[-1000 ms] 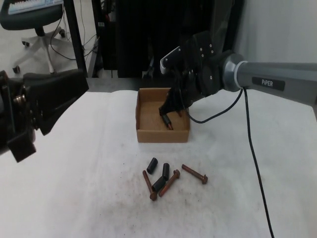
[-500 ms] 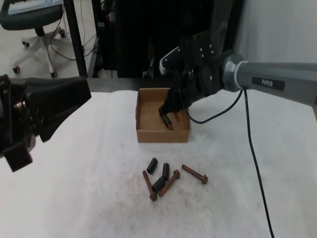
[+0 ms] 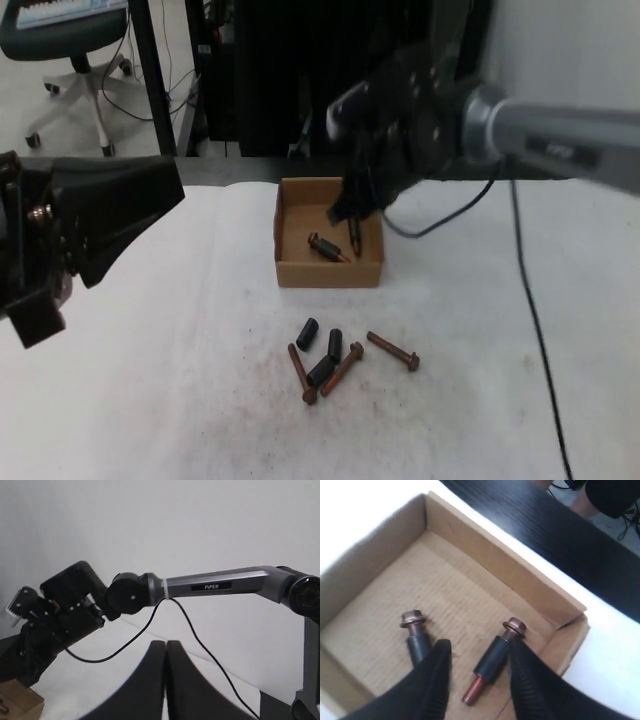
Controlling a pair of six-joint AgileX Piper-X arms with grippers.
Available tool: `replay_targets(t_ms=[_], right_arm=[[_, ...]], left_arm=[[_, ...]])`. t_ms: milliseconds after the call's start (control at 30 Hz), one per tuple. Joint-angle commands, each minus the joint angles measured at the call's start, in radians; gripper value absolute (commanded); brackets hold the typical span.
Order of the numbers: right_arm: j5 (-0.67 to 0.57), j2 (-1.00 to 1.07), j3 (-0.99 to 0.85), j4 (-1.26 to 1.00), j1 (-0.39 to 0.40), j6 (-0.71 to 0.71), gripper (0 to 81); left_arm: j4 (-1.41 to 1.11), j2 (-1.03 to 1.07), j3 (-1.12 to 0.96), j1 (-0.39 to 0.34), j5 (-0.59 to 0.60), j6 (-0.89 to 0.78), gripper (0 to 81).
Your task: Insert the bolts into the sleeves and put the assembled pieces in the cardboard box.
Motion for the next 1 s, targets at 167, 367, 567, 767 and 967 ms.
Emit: replay_targets(t_ms=[167, 367, 567, 767, 967], right_arm=[[-0.278, -0.169, -0.008, 0.313, 0.002, -0.009, 36.3], [-0.247, -0.175, 0.001, 0.538, 0.012, -0.173, 26.8], [-0.155, -0.175, 0.069, 0.544, 0.012, -0.292, 25.8], [-0.072, -0.175, 0.152, 0.534, 0.012, -0.342, 25.8], [-0.068, -0.175, 0.208, 0.487, 0.012, -0.342, 25.8]], left_arm=[[-0.013, -0.004, -0.001, 0.000, 0.007, 0.020, 0.3], [0.046, -0.004, -0.001, 0.000, 0.007, 0.019, 0.3], [0.071, -0.004, -0.001, 0.000, 0.024, 0.027, 0.3], [0.073, -0.004, -0.001, 0.000, 0.022, 0.059, 0.3], [0.202, -0.030, 0.004, -0.021, 0.005, 0.137, 0.3]])
